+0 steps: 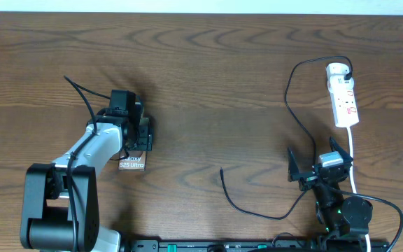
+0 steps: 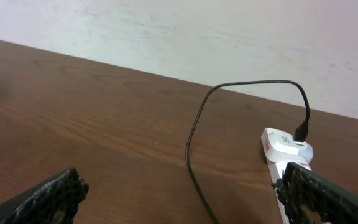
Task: Plug charger to phone and switch on socket
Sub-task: 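Close the left gripper on the phone's edge, then lift the phone with the left gripper and tilt it upright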
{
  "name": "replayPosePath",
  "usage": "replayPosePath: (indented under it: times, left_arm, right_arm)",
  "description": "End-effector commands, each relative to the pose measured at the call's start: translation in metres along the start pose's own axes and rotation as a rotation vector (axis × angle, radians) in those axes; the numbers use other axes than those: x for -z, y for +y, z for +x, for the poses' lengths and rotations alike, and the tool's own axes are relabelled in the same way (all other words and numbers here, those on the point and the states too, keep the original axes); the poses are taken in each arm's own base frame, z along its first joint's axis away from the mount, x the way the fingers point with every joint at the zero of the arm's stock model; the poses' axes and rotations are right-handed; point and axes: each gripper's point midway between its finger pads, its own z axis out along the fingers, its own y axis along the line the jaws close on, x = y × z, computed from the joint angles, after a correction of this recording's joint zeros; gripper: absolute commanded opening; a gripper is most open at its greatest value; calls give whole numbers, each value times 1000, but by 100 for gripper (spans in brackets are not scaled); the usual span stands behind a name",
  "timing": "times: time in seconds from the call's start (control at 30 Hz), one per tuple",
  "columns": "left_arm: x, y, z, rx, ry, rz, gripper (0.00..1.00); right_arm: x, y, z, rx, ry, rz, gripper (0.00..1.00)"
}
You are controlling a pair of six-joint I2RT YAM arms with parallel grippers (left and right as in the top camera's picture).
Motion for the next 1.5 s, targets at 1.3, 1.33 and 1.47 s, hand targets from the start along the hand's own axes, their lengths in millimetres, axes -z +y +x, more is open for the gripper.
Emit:
replayPosePath:
  times: [1.3, 1.33, 1.47]
  left_arm:
    - [165, -64, -62, 335, -407, 488, 7]
    - [174, -70, -63, 372, -409, 543, 7]
    - [196, -83, -65, 581, -352, 720, 7]
  right_arm:
    - [0, 2, 1, 7, 4, -8, 99]
    - [0, 2, 1, 7, 4, -8, 99]
    - [0, 2, 1, 7, 4, -8, 99]
